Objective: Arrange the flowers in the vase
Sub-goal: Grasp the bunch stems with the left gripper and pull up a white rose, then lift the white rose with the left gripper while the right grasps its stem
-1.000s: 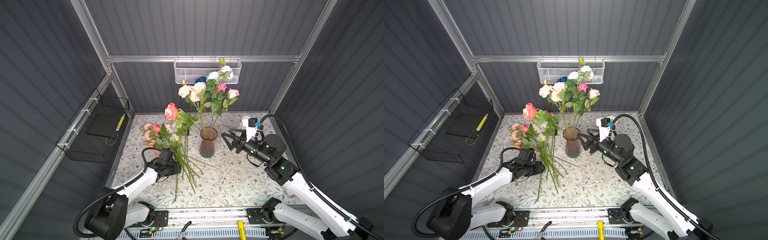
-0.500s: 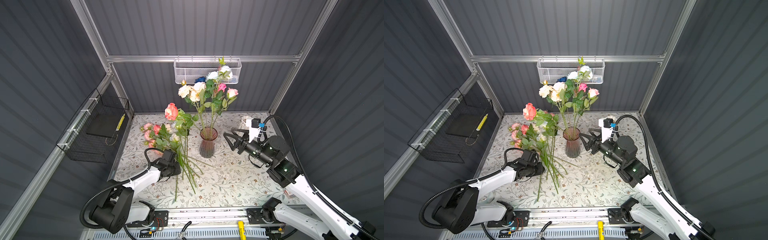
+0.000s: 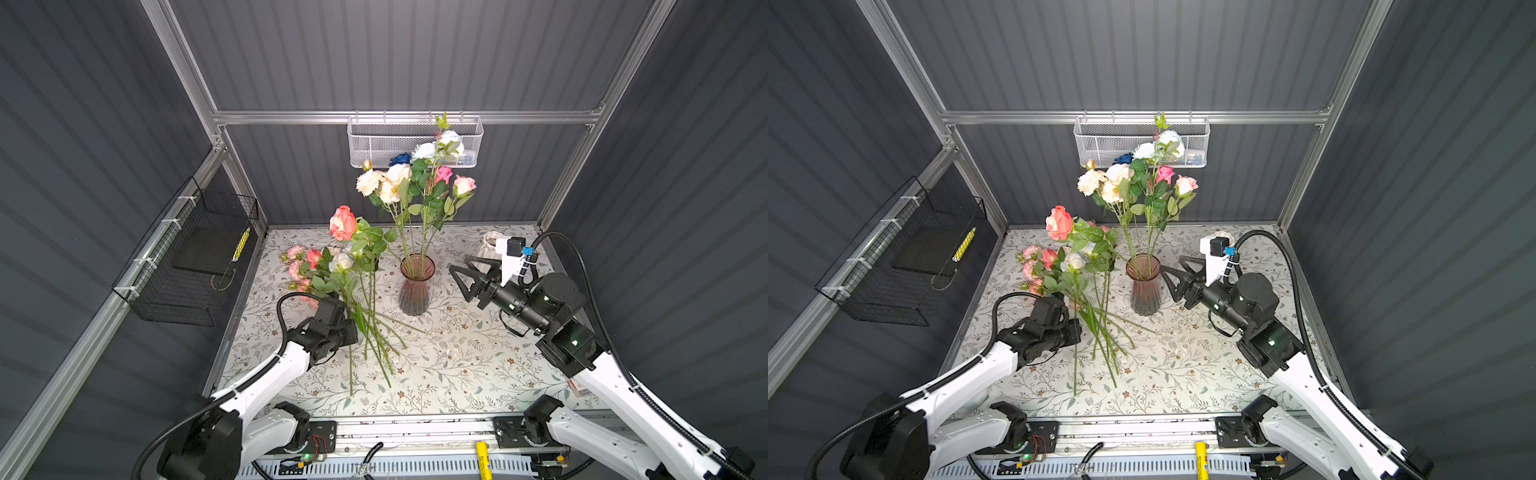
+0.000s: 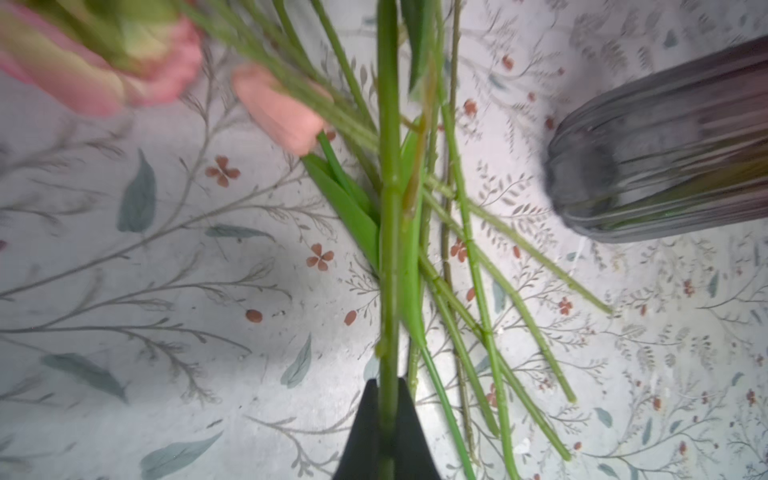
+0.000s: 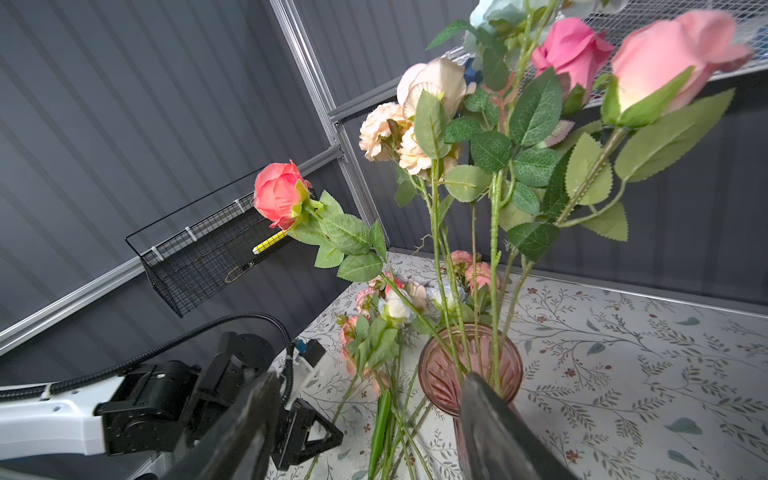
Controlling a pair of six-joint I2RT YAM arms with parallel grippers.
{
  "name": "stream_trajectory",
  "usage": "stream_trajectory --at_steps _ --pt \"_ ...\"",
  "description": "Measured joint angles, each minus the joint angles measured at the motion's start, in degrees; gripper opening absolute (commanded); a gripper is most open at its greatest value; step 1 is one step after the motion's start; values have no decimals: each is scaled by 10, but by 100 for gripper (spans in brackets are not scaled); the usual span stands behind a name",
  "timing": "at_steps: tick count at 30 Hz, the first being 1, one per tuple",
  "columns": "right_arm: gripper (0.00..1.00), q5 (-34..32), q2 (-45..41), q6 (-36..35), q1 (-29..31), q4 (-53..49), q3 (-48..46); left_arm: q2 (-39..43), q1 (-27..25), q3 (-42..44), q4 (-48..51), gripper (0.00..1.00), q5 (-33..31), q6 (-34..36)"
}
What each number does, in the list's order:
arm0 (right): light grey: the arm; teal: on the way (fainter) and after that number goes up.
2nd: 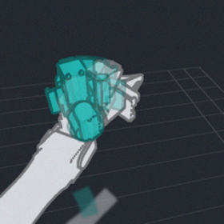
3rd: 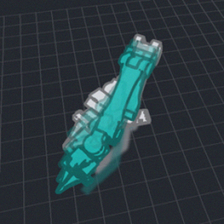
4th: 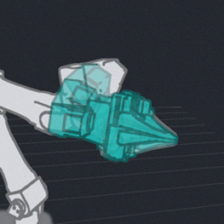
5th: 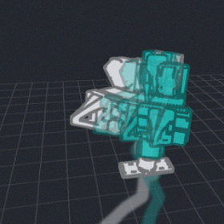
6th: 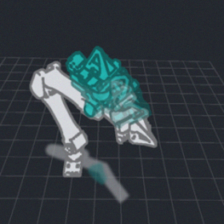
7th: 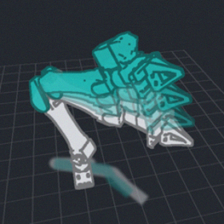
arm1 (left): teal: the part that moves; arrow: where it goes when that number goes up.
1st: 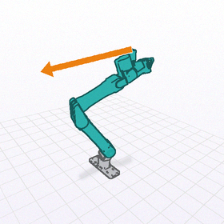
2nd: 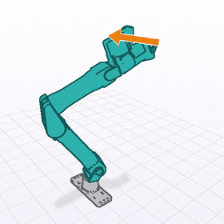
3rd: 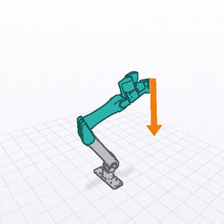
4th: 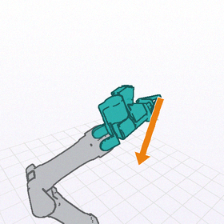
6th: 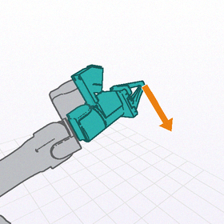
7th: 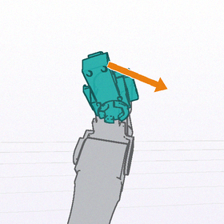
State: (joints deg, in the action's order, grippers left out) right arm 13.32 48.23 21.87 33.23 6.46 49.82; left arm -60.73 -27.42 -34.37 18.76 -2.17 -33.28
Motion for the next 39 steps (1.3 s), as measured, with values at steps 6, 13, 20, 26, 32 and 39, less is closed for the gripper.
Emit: stream_trajectory --at_steps 6,13,20,26,32,39 --pt "71 2 -2 3 0 3 0 111 0 -106 89 0 -84 0" --pt "74 22 -1 16 -1 4 15 195 0 -245 147 0 -132 25" --pt "73 149 64 43 1 27 120 233 0 -331 121 0 -21 91" --pt "72 252 200 30 72 3 306 234 0 -334 64 0 181 134" --pt "69 318 324 15 137 -34 447 187 0 -333 2 0 349 136" --pt "55 360 394 29 156 -40 487 155 0 -327 -46 0 440 127"
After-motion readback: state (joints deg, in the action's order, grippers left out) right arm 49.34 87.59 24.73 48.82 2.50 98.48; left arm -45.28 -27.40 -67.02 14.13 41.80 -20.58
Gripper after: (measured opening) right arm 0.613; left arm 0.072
